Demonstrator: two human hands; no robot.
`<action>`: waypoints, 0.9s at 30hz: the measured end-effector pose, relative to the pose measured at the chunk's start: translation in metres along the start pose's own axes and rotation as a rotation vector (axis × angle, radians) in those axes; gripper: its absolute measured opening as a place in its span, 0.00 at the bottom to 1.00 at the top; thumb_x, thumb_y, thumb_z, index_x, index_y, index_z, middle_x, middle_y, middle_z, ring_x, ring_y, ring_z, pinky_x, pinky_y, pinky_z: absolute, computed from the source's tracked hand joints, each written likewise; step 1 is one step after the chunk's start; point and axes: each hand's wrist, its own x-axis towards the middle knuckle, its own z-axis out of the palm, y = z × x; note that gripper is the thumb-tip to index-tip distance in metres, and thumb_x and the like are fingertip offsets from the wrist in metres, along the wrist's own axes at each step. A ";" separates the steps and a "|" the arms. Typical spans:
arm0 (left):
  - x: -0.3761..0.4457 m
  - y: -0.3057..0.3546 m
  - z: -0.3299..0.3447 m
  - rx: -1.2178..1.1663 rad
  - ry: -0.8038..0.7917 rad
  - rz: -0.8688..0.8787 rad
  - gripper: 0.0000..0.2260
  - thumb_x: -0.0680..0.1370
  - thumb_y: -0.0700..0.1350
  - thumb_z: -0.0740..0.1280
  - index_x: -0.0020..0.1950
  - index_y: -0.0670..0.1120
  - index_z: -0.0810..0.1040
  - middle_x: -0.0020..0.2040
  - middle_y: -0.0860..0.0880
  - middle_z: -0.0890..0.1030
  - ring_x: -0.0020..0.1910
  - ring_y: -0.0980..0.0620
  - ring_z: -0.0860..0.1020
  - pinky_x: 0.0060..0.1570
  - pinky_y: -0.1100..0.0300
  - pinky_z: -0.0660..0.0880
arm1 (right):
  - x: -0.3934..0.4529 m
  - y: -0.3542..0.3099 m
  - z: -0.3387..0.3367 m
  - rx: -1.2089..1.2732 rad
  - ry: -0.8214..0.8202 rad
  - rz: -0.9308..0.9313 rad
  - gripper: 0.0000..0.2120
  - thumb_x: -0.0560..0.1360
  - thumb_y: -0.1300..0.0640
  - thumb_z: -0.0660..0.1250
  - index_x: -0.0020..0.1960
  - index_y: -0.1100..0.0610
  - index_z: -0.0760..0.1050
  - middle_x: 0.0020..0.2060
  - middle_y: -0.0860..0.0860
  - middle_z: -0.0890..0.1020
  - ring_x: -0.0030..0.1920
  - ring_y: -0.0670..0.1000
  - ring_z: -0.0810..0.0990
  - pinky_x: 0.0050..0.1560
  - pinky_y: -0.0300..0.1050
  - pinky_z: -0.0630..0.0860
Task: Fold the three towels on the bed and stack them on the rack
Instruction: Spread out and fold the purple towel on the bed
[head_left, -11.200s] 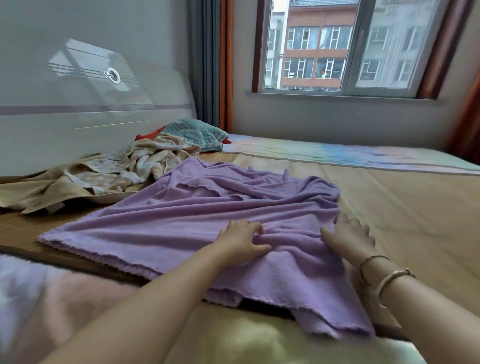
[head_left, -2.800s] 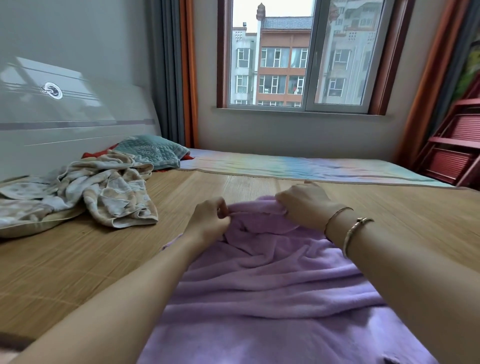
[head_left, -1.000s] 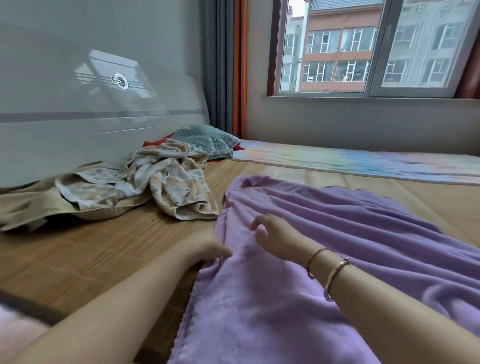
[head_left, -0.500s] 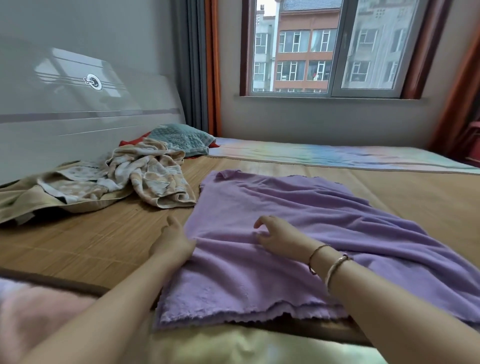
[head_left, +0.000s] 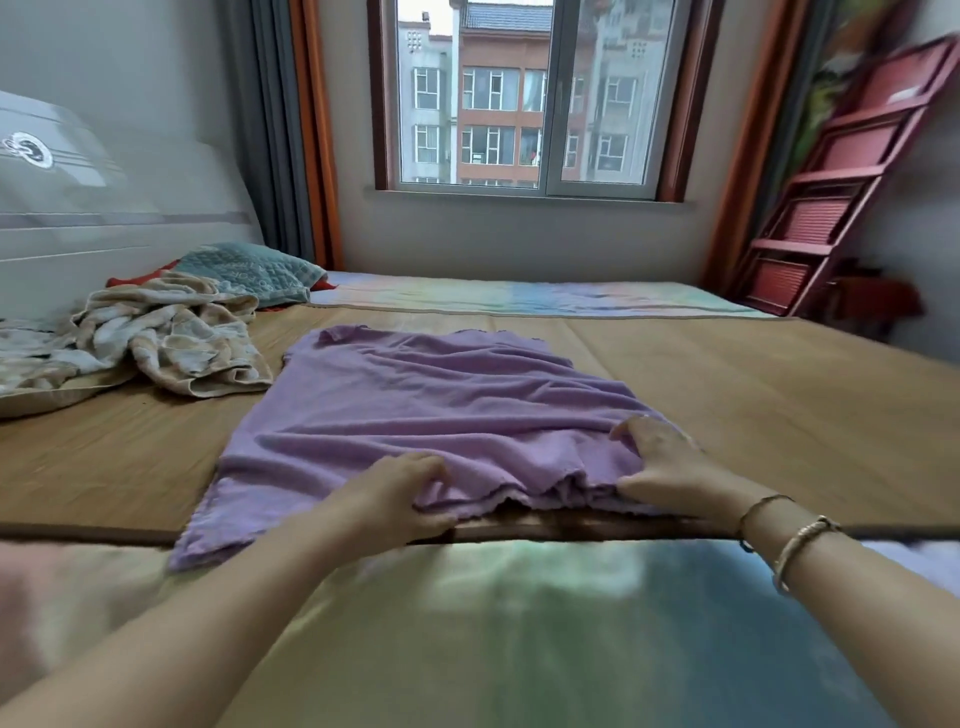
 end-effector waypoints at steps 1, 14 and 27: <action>0.001 -0.002 0.000 0.050 0.044 0.019 0.08 0.73 0.53 0.67 0.48 0.51 0.74 0.49 0.56 0.77 0.50 0.52 0.77 0.49 0.56 0.73 | -0.005 0.011 -0.001 -0.021 -0.009 0.030 0.31 0.62 0.43 0.65 0.63 0.50 0.69 0.62 0.50 0.73 0.62 0.52 0.71 0.62 0.47 0.68; 0.004 -0.001 -0.005 0.293 -0.082 -0.082 0.09 0.73 0.40 0.60 0.49 0.51 0.70 0.53 0.53 0.74 0.55 0.50 0.75 0.49 0.54 0.73 | -0.013 0.055 0.016 0.073 0.178 0.290 0.24 0.70 0.55 0.67 0.63 0.59 0.66 0.60 0.61 0.72 0.60 0.62 0.72 0.57 0.48 0.70; -0.016 0.007 -0.017 0.411 -0.040 -0.291 0.09 0.72 0.52 0.63 0.46 0.54 0.64 0.60 0.50 0.74 0.61 0.48 0.71 0.53 0.55 0.72 | -0.011 0.029 0.013 0.599 0.343 0.360 0.06 0.70 0.64 0.66 0.37 0.54 0.74 0.40 0.57 0.82 0.45 0.56 0.80 0.43 0.43 0.72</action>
